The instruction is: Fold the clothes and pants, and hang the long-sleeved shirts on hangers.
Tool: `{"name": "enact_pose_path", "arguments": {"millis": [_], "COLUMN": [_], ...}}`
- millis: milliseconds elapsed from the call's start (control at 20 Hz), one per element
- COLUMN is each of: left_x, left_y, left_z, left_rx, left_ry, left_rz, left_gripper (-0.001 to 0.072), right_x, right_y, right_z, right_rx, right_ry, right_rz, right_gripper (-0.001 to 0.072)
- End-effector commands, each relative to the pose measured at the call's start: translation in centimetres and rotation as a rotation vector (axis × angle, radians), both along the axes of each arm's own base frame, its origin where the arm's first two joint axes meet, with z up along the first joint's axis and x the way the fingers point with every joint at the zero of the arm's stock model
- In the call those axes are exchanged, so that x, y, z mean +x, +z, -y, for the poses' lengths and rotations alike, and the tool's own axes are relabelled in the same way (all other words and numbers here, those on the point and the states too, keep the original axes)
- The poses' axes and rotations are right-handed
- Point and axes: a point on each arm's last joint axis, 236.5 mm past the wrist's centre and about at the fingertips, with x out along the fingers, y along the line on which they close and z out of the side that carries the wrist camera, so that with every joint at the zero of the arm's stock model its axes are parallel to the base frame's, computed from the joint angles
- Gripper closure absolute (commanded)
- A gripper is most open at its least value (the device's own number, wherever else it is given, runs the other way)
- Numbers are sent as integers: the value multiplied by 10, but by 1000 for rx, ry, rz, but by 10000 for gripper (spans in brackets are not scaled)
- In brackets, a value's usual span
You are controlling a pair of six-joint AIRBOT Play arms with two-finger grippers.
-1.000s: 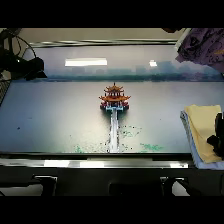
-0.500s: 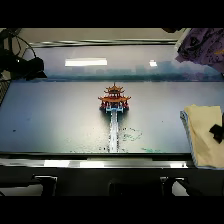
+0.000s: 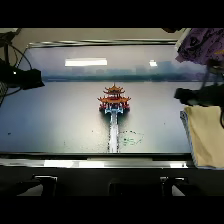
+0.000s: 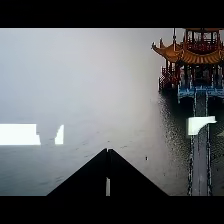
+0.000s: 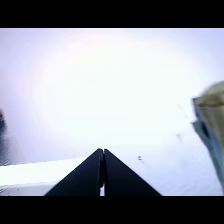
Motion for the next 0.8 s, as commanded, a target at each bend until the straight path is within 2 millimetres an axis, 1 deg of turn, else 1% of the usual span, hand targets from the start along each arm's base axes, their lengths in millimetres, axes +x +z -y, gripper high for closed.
{"name": "enact_pose_path", "arguments": {"millis": [0,100,150,200,350,750], "left_x": [-25,-32,-33,-34,-35,-35], "left_y": [-11,-9,-7,-7,-10,-10], "left_z": [-3,-5,-7,-7,-7,-7], "left_rx": [4,13,26,27,27,26], "left_ry": [7,5,2,2,0,0], "left_rz": [51,71,77,74,62,64], "left_gripper": [689,689,688,688,687,687], "right_x": [-2,-9,-11,-11,-8,-8], "right_y": [10,10,10,11,11,11], "right_z": [-94,-120,-128,-130,-124,-124], "right_rx": [-3,-13,-14,-15,-49,-49], "right_ry": [255,327,348,354,351,351], "right_rz": [58,61,64,69,75,77], "right_gripper": [681,681,681,680,680,680]}}
